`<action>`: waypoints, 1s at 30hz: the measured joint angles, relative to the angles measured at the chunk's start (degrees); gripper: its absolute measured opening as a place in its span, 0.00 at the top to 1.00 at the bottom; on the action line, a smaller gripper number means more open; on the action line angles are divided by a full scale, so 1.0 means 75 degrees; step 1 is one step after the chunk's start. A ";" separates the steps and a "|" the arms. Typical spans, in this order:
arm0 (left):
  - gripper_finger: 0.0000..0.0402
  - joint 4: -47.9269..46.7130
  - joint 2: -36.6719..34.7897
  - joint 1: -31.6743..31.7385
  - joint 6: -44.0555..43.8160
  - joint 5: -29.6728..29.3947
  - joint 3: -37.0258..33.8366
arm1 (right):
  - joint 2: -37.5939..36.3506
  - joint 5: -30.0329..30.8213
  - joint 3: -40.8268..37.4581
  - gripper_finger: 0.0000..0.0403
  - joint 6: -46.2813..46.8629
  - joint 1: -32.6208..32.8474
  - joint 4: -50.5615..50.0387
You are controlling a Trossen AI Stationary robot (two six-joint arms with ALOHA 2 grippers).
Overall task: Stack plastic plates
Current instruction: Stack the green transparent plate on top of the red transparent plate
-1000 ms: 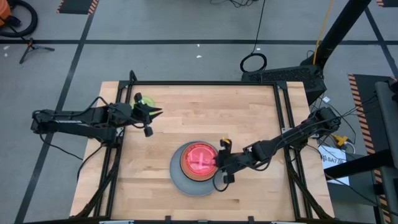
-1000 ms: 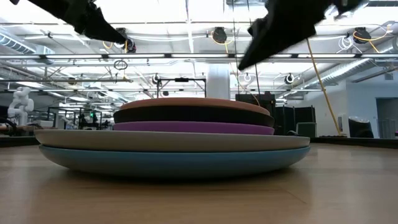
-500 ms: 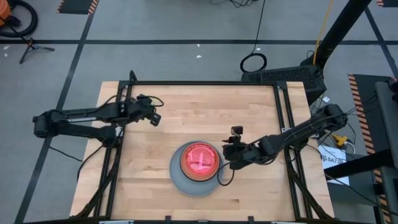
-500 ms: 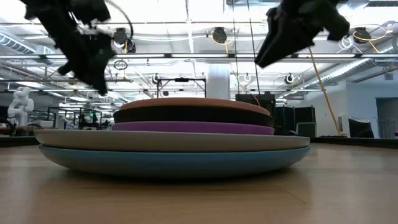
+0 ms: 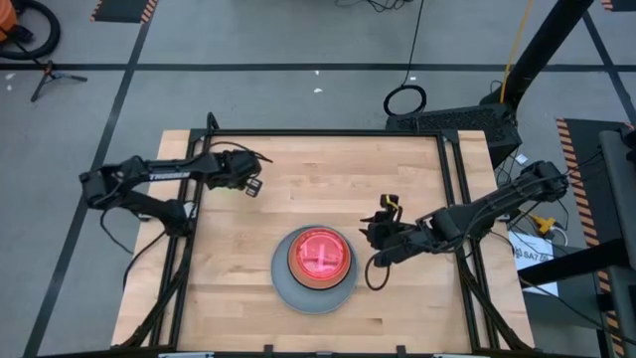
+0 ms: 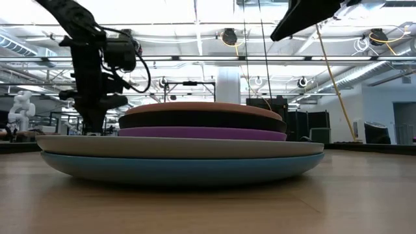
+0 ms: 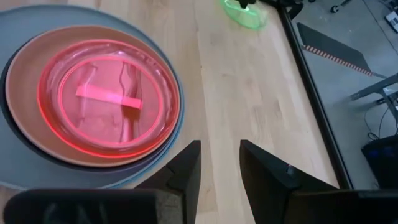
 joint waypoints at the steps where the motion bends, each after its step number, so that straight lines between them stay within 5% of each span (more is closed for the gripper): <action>1: 0.83 0.0024 0.0120 0.0005 -0.0003 -0.0002 0.0044 | 0.0000 -0.0011 0.0000 0.75 0.0009 0.0003 -0.0036; 30: 0.83 0.0206 0.0685 0.0032 -0.0071 0.0015 0.0149 | 0.0000 -0.0038 -0.0006 0.75 0.0102 0.0003 -0.0214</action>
